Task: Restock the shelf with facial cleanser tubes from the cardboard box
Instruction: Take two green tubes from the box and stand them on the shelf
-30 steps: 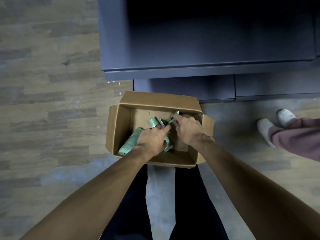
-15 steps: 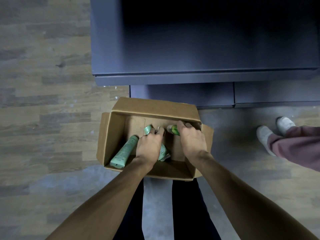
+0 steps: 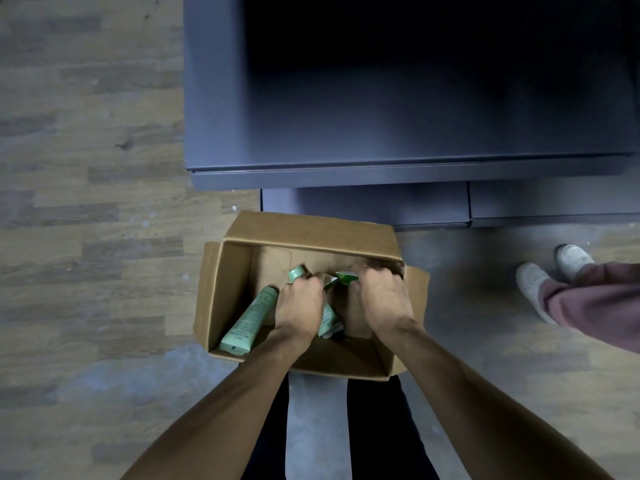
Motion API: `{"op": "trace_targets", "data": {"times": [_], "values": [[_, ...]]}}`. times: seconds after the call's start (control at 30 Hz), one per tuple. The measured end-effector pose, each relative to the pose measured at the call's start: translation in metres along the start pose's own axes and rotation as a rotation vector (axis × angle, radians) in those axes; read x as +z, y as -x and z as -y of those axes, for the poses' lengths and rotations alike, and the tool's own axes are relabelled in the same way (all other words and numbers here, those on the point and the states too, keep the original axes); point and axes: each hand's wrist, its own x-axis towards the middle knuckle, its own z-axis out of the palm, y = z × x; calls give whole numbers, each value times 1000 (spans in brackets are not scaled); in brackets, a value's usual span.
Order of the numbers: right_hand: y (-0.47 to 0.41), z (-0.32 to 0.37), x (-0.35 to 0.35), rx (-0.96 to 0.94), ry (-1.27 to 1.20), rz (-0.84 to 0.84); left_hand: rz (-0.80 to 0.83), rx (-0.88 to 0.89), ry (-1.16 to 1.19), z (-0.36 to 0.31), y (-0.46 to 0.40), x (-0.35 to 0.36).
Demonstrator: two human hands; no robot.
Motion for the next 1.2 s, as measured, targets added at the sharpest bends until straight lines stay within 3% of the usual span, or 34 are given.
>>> {"op": "trace_targets", "data": {"times": [0.23, 0.5, 1.07, 1.2], "values": [[35, 13, -58, -3, -55, -52, -34, 59, 4, -2, 24, -53], [98, 41, -153, -51, -51, -141, -86, 132, -68, -12, 75, -166], [173, 98, -310, -264, 51, -432, -306, 418, -272, -26, 142, -370], [189, 104, -346, -340, 42, -487, -347, 489, -229, -24, 156, -410]]}}
